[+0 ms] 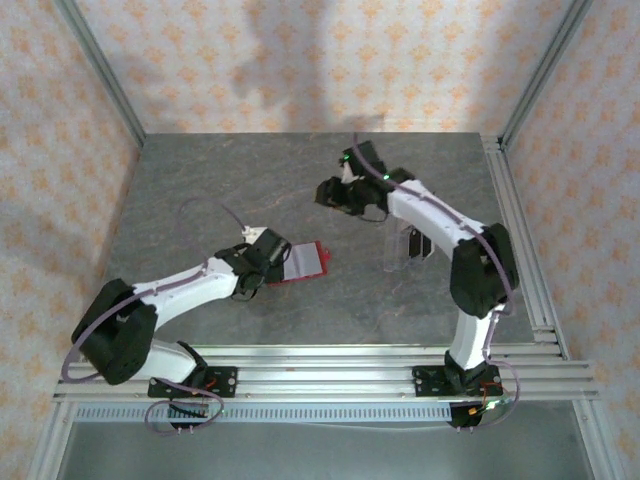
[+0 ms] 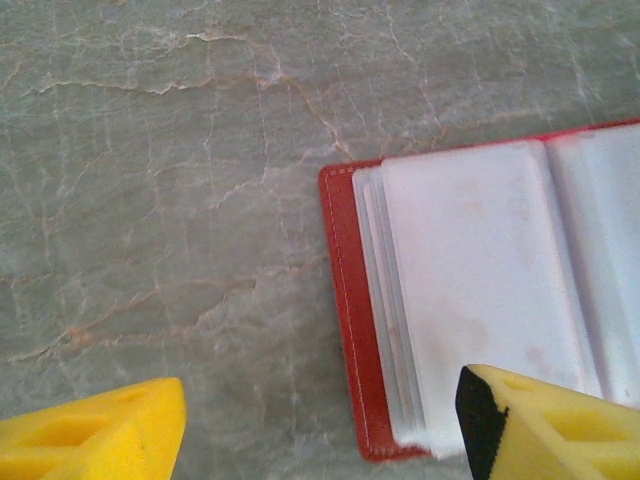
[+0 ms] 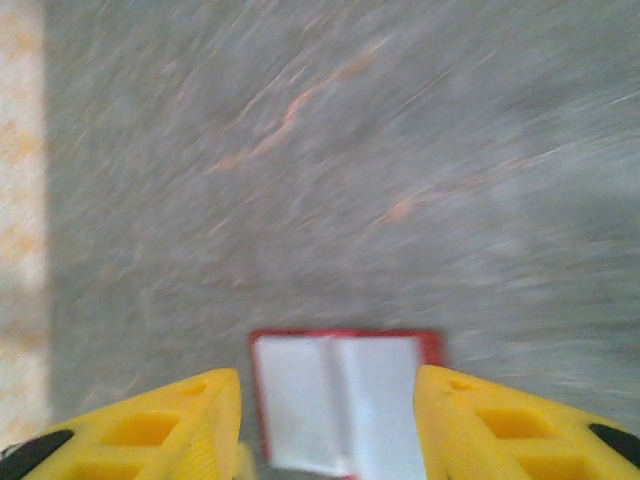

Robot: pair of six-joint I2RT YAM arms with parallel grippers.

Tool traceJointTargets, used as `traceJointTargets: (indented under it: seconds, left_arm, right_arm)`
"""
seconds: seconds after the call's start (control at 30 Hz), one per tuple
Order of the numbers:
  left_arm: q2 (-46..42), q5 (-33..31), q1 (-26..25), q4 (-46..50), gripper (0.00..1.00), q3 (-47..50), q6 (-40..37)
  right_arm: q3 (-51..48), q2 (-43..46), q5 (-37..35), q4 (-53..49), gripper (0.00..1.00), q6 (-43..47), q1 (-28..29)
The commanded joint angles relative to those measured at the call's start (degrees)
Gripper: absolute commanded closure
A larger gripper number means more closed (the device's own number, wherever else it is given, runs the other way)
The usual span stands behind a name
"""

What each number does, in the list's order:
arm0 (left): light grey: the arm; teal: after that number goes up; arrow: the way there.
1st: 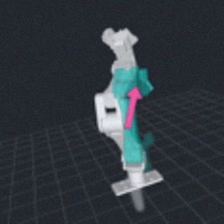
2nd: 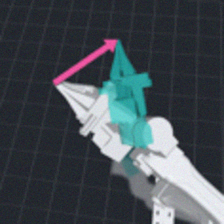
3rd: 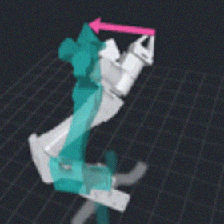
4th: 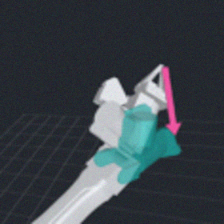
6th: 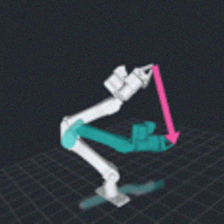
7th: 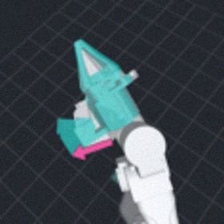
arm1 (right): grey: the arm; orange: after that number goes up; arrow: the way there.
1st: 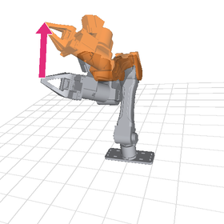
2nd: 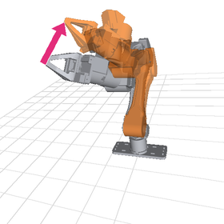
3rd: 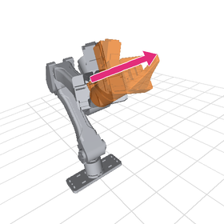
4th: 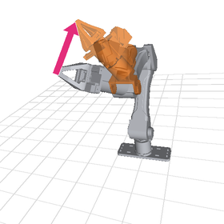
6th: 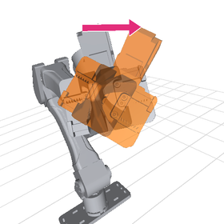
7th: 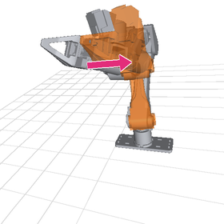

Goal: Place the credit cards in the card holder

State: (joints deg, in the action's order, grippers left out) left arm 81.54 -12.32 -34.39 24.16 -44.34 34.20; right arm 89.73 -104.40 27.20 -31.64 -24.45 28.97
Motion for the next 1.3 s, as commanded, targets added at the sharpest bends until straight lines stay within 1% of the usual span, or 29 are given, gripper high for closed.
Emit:
traceJointTargets:
  seconds: [0.0, 0.1, 0.23, 0.3, 0.47, 0.53, 0.7, 0.9, 1.27]
  left_arm:
    - [3.5, 1.0, 1.9, -1.5, 0.26, -3.6, -1.8]
    - [6.5, 1.2, 2.4, -1.5, 0.26, -5.2, -2.6]
    - [8.3, 0.6, 2.7, -1.7, 0.26, -4.9, -2.4]
    - [8.5, 0.5, 2.7, -2.0, 0.26, -4.0, -1.9]
    - [9.1, 0.5, 2.7, -3.0, 0.26, -2.1, -1.3]
    - [9.5, 0.5, 2.7, -3.2, 0.27, -1.8, -1.2]
    - [9.8, 0.7, 2.8, -3.8, 0.27, -1.5, -1.4]
    - [10.0, 0.8, 2.7, -4.0, 0.27, -1.4, -1.6]
    - [9.5, 0.7, 2.7, -4.4, 0.27, -0.9, -1.5]
  right_arm:
    - [2.6, 0.4, -11.2, -15.9, 0.52, 10.4, -2.6]
    - [5.6, -1.0, -15.4, -20.6, 0.53, 14.0, -5.2]
    - [9.4, -4.0, -19.5, -25.2, 0.56, 17.3, -6.5]
    - [10.2, -5.1, -21.0, -25.9, 0.58, 17.6, -6.8]
    - [10.2, -6.6, -28.1, -26.8, 0.58, 17.9, -7.0]
    - [9.8, -6.8, -29.8, -27.0, 0.58, 17.9, -7.5]
    - [7.1, -6.8, -29.2, -25.6, 0.6, 16.9, -10.3]
    - [6.1, -8.5, -28.2, -24.2, 0.61, 15.9, -12.3]
    - [6.2, -11.9, -28.5, -23.2, 0.63, 15.4, -13.0]
